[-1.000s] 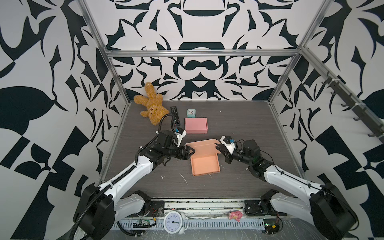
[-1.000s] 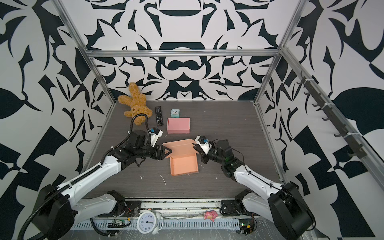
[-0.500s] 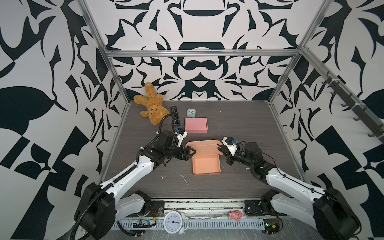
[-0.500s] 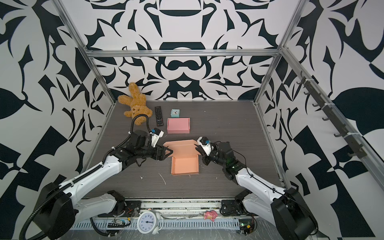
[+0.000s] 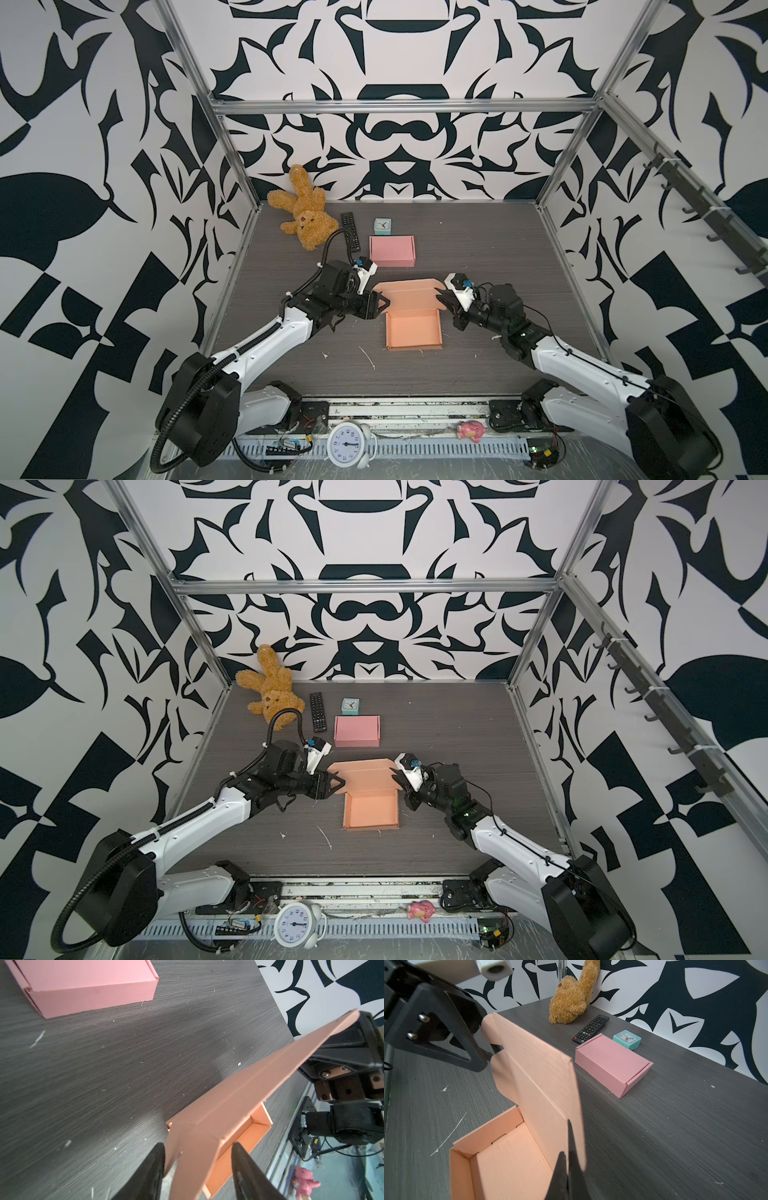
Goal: Fold the paper box
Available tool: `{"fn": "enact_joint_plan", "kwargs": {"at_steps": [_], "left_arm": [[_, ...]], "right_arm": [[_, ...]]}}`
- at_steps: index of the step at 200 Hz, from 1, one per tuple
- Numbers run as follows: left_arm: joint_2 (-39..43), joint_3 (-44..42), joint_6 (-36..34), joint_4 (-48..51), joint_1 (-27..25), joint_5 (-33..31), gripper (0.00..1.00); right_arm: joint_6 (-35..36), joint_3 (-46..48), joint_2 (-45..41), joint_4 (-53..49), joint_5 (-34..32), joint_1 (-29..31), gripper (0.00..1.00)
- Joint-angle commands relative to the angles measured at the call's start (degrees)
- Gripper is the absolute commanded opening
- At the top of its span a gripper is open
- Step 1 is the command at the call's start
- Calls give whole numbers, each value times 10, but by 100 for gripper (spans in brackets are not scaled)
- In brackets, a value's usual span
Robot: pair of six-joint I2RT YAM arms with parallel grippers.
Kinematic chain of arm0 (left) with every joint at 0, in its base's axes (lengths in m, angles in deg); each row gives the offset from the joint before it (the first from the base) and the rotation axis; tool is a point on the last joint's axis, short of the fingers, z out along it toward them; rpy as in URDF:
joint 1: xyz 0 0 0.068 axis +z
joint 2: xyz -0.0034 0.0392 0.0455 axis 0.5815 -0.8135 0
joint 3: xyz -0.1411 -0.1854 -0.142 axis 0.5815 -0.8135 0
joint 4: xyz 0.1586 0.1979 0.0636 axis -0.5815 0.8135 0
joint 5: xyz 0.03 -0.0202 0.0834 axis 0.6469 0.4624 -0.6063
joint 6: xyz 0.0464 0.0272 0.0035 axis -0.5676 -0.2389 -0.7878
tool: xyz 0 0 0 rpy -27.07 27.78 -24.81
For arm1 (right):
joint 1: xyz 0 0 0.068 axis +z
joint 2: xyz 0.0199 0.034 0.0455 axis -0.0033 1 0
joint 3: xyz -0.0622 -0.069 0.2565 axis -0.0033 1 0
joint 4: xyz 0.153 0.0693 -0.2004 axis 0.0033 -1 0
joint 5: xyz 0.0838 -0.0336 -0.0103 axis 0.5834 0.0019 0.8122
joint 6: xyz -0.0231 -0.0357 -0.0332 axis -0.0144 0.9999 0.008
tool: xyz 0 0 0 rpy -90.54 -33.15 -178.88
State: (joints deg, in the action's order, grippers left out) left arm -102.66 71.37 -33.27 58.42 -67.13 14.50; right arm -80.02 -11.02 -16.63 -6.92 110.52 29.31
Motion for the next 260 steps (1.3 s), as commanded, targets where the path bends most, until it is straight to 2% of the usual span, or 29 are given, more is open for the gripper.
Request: {"fn": "enact_joint_plan", "kwargs": {"at_steps": [1, 139, 168, 260], "left_arm": [[-4, -19, -7, -11, -1, 5, 46], [-8, -29, -14, -15, -3, -21, 15], [-5, -29, -19, -8, -3, -25, 12], [-1, -23, -37, 9, -10, -36, 8]], "right_arm": [[-7, -10, -3, 7, -11, 0, 4], [-9, -19, -6, -12, -5, -1, 10], [-9, -21, -8, -14, -6, 0, 13], [-9, -43, 10, -18, -2, 0, 14]]}}
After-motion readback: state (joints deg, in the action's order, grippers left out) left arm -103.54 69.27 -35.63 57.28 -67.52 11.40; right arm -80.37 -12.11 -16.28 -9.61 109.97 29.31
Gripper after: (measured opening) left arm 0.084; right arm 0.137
